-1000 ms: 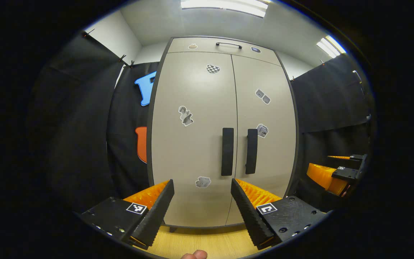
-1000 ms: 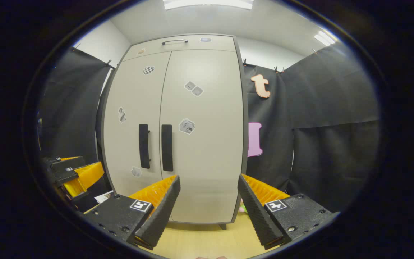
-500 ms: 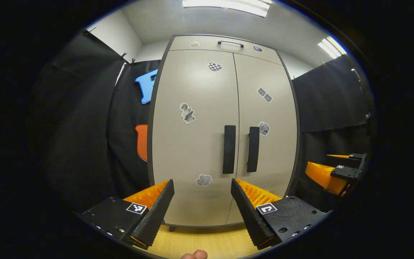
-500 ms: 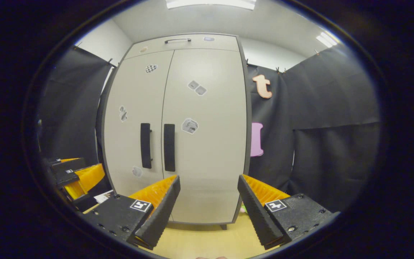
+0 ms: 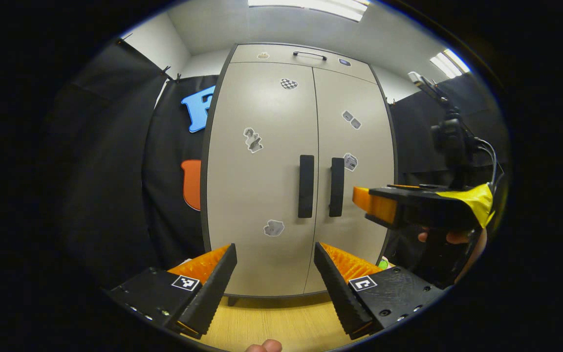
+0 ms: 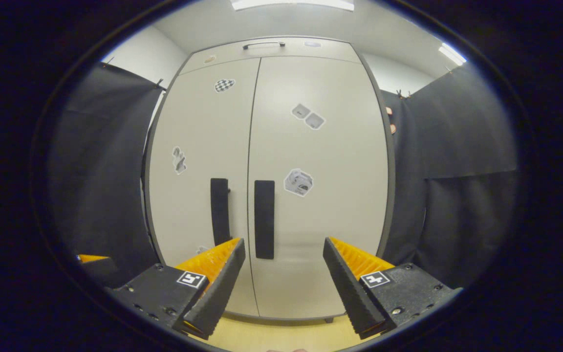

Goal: Open the right door of the double-door shoe cabinet with the right hand, and open the left door with the left hand.

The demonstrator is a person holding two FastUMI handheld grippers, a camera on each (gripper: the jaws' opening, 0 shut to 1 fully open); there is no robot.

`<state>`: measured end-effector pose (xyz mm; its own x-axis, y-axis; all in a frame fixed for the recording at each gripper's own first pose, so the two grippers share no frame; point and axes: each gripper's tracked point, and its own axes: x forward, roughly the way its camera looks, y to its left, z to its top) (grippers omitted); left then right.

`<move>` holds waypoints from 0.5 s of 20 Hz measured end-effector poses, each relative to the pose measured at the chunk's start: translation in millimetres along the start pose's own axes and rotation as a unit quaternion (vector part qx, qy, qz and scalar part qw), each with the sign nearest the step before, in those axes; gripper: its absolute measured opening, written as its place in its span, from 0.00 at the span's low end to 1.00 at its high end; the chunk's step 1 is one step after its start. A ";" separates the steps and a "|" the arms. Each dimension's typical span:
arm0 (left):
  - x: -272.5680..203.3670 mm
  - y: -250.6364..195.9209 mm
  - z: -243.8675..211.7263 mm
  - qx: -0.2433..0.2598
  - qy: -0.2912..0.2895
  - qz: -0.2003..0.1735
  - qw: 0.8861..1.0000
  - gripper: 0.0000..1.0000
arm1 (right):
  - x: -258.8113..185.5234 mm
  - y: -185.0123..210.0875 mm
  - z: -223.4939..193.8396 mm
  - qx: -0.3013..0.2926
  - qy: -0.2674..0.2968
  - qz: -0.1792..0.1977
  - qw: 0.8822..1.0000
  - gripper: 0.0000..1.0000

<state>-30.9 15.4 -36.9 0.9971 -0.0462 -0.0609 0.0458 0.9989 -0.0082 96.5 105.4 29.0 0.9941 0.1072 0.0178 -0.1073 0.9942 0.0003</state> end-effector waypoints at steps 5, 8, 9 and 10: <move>-9.7 11.3 -19.9 -0.008 0.023 0.011 1.000 0.95 | 54.4 18.2 -2.6 0.007 0.017 0.011 1.000 0.98; -11.8 21.7 -27.5 -0.015 0.033 0.018 0.999 0.95 | 75.5 19.6 -3.5 0.000 0.016 -0.003 1.000 0.96; -11.4 25.4 -29.5 -0.017 0.035 0.022 0.999 0.95 | 79.8 19.4 -4.7 0.006 0.016 -0.008 1.000 0.95; -10.7 28.9 -31.3 -0.020 0.038 0.025 0.999 0.95 | 84.3 19.7 -7.0 0.013 0.018 -0.009 1.000 0.93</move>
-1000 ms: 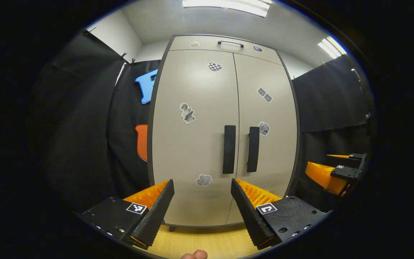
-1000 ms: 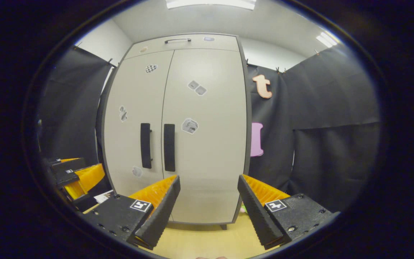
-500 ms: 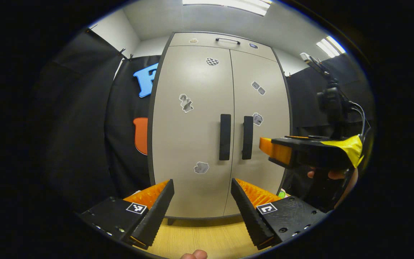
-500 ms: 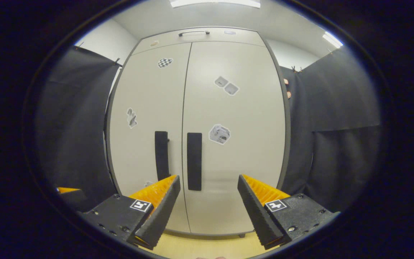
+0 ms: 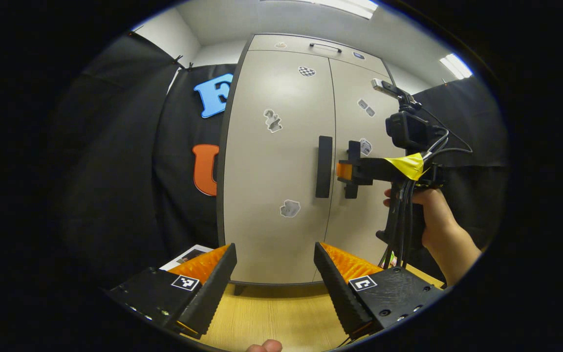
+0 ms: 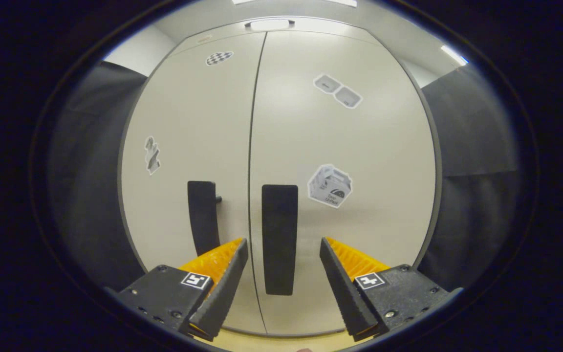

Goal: Open the right door of the double-door shoe cabinet with the right hand, and open the left door with the left hand.

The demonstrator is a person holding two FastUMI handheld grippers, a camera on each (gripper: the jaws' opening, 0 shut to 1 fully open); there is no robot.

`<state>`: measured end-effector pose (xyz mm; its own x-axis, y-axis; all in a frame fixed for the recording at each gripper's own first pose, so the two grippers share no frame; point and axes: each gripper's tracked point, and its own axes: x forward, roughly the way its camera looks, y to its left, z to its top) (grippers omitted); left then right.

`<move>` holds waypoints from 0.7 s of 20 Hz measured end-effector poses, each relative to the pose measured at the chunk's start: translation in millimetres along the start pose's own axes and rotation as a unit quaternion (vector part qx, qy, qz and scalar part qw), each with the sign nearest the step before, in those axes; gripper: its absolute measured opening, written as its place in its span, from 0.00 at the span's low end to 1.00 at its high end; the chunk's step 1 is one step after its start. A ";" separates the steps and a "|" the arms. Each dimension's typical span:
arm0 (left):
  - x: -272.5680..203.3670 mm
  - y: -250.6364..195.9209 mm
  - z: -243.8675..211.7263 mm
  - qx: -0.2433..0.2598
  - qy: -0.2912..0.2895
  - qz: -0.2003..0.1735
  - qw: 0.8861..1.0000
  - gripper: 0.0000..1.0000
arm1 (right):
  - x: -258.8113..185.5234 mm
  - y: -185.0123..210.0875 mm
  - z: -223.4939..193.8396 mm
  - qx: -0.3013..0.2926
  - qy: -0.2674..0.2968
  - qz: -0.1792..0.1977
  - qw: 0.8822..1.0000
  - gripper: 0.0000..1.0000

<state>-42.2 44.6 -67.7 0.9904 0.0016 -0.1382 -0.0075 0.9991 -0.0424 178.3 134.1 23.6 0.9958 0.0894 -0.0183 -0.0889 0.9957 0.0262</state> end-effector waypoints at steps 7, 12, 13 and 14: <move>-0.8 17.9 -0.8 -0.010 0.004 0.016 1.000 0.95 | 8.5 3.7 -9.2 0.006 0.016 0.006 1.000 0.56; 1.8 17.6 -2.7 -0.019 0.007 0.010 1.000 0.95 | 9.7 2.9 -8.0 0.013 0.014 0.023 1.000 0.13; 2.2 17.1 -3.2 -0.018 0.007 0.009 1.000 0.95 | 9.7 2.2 -7.9 0.011 0.014 0.023 1.000 0.11; 2.1 16.6 -2.1 -0.016 0.007 0.010 1.000 0.95 | 9.7 2.8 -8.0 0.010 0.013 0.021 1.000 0.10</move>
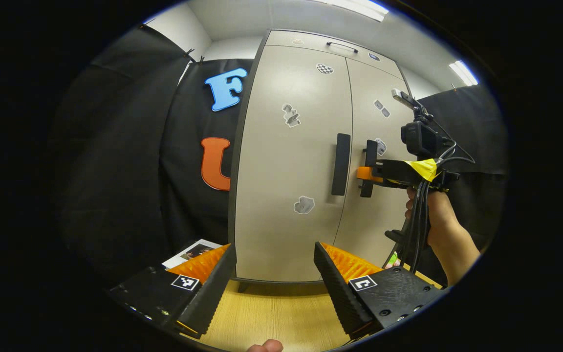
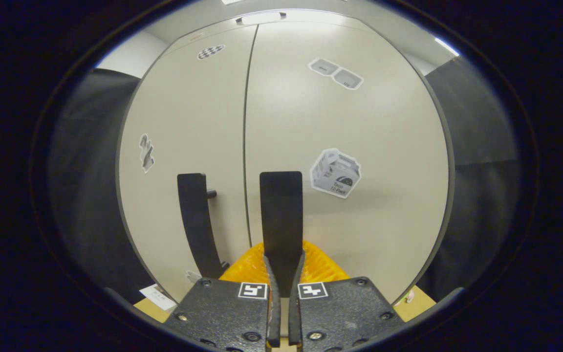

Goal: Open the right door of the double-door shoe cabinet with the right hand, and open the left door with the left hand.

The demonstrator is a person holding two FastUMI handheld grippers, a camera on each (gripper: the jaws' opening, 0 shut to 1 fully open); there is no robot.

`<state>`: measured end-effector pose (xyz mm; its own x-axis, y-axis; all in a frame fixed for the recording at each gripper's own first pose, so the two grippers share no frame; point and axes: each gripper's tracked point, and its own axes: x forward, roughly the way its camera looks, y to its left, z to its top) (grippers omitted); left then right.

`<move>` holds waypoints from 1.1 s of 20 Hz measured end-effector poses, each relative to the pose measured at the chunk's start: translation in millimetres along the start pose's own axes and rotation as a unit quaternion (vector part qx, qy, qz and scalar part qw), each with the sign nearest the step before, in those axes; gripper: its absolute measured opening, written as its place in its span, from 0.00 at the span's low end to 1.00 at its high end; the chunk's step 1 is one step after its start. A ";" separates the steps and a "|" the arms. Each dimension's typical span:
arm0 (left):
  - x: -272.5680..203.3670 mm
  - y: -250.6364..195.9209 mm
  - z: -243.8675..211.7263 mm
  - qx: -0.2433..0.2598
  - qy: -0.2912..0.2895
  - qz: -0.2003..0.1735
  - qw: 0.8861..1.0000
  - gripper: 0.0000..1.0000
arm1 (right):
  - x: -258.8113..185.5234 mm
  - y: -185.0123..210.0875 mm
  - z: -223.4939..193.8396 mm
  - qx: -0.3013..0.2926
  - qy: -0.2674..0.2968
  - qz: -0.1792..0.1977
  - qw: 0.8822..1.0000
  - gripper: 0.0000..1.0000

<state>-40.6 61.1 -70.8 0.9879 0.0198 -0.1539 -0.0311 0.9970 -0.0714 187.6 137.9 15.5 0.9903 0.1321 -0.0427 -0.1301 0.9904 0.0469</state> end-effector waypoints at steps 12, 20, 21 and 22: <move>-10.7 -7.6 2.0 0.010 -0.003 0.008 1.000 0.95 | -34.8 3.0 4.0 0.005 0.020 0.075 0.997 0.10; -14.8 -19.4 10.0 0.021 -0.014 0.021 0.999 0.95 | -61.6 -7.2 10.6 0.001 0.013 0.107 0.994 0.09; -14.2 -20.1 9.9 0.019 -0.014 0.023 0.999 0.95 | -63.4 -8.6 11.5 0.003 0.011 0.110 0.994 0.09; -13.3 -21.7 10.4 0.017 -0.014 0.023 0.999 0.95 | -67.7 -9.4 11.8 0.006 0.009 0.113 0.994 0.10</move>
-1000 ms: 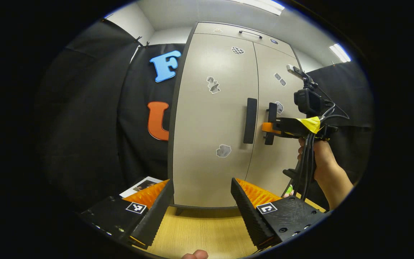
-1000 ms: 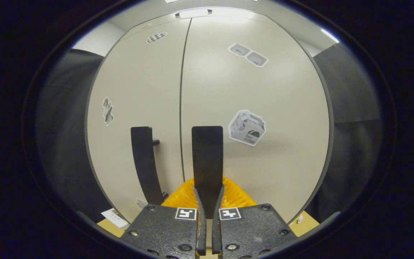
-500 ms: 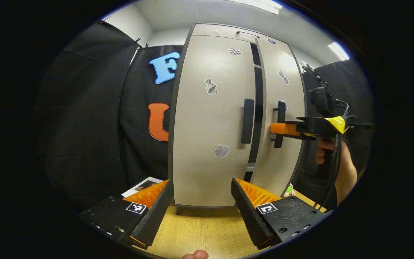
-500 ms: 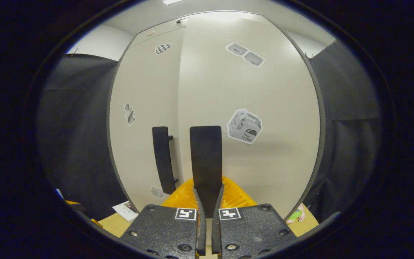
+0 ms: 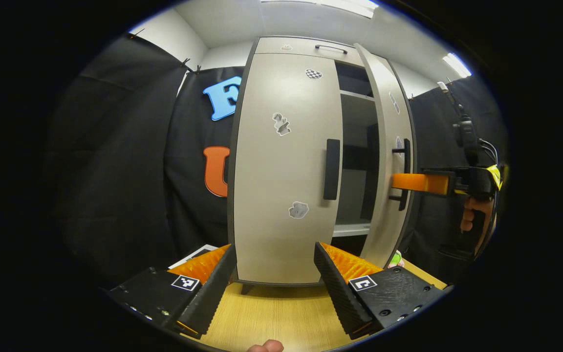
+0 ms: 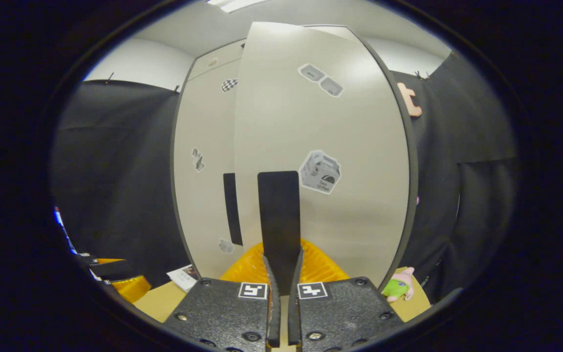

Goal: Open the right door of the double-door shoe cabinet with the right hand, and open the left door with the left hand.

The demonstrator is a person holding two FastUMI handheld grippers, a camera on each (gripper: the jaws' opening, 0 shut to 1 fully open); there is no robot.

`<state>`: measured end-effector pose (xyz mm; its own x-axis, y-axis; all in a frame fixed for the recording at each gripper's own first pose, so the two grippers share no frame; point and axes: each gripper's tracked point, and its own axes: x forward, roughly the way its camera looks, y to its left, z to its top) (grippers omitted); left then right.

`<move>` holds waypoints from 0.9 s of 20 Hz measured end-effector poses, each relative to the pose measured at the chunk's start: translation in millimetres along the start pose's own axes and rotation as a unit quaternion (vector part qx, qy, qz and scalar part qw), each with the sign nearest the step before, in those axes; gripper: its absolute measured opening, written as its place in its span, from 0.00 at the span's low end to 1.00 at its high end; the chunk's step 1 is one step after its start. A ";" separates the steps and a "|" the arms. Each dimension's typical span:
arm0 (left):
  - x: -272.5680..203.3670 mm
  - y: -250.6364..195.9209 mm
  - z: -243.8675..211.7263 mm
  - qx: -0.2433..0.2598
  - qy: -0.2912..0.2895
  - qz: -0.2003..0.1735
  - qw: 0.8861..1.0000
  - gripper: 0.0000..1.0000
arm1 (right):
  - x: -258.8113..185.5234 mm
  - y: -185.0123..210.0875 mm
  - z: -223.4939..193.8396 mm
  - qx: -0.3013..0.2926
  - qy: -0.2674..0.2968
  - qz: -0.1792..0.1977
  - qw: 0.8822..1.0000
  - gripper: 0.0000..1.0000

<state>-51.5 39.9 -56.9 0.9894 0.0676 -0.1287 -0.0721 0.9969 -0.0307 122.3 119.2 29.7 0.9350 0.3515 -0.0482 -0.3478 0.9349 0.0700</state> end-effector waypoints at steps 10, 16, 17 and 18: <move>7.9 -29.8 4.1 0.001 -0.007 -0.018 1.000 0.95 | -26.7 -19.0 2.5 -0.006 -0.010 -0.010 1.000 0.09; 12.7 -47.4 -0.7 -0.005 -0.003 -0.034 0.999 0.95 | -35.6 -36.6 2.0 -0.021 -0.009 -0.038 0.999 0.08; 14.2 -50.5 -1.8 -0.005 -0.002 -0.037 0.999 0.95 | -36.2 -38.2 2.3 -0.022 -0.010 -0.043 0.999 0.08; 14.1 -53.7 -1.8 -0.006 -0.001 -0.040 0.999 0.95 | -36.5 -41.2 1.8 -0.025 -0.008 -0.046 0.999 0.08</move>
<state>-33.9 -12.7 -58.9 0.9923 -0.0120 -0.1230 0.0055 0.9986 -0.0534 102.6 67.7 30.4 0.9640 0.2637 -0.0352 -0.2633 0.9646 0.0154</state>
